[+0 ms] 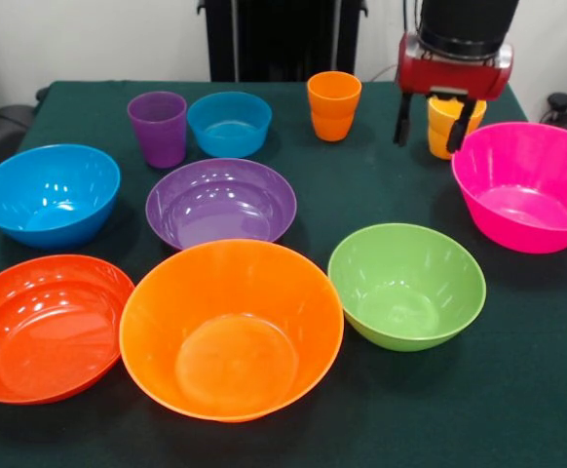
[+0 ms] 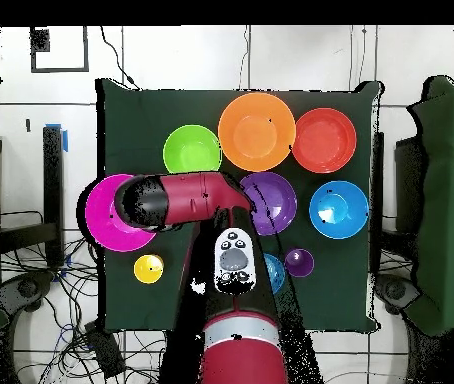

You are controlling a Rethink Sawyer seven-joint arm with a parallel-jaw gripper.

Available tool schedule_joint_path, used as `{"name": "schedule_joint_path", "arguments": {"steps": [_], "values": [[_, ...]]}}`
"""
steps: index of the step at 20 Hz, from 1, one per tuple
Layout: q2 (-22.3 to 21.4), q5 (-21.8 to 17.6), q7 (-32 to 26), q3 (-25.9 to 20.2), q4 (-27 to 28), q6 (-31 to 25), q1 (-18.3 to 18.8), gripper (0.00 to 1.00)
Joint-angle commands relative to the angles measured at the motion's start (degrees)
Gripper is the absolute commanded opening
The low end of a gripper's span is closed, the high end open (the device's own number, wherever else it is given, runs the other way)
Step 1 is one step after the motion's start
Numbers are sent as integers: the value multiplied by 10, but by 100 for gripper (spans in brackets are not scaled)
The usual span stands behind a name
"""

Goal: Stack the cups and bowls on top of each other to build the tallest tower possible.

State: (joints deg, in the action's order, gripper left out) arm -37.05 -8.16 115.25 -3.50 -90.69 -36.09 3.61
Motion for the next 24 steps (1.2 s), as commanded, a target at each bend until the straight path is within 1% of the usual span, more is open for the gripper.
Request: {"name": "schedule_joint_path", "arguments": {"steps": [1,6,8,10,14,20,24], "values": [[-42,28,49,-25,-26,-53,2,100],[-55,36,36,-25,-32,-66,6,100],[-52,36,33,-25,-29,-64,6,100],[-32,32,35,-25,-14,-53,4,100],[14,26,44,-29,3,-6,1,100],[33,21,39,-31,9,13,3,100],[46,9,23,-29,24,5,2,100]]}}
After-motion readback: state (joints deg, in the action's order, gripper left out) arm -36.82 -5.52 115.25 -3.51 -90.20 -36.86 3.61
